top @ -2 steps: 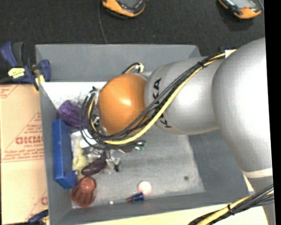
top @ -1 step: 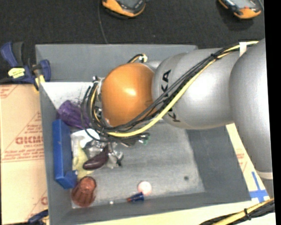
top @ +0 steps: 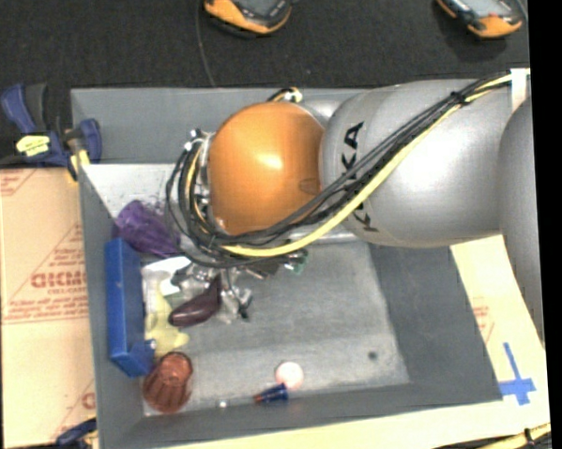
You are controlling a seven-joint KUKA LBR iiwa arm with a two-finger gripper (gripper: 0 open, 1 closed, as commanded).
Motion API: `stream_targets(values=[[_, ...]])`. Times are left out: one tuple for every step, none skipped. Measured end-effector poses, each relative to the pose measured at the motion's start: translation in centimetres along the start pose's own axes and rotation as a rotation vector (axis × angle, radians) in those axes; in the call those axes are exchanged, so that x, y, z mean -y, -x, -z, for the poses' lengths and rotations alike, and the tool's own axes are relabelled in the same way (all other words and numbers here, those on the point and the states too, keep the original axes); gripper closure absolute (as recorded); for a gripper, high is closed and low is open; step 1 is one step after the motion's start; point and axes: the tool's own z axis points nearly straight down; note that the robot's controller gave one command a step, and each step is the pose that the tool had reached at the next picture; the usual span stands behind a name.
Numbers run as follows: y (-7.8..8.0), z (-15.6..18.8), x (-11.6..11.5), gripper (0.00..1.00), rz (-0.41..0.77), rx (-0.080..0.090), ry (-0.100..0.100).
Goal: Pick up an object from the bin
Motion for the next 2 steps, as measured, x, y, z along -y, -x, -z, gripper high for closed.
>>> stream_targets(values=[[0.0,2.5,0.0,1.00,-0.001,-0.001,0.000],[0.1,4.5,0.1,1.00,-0.002,0.001,-0.001]])
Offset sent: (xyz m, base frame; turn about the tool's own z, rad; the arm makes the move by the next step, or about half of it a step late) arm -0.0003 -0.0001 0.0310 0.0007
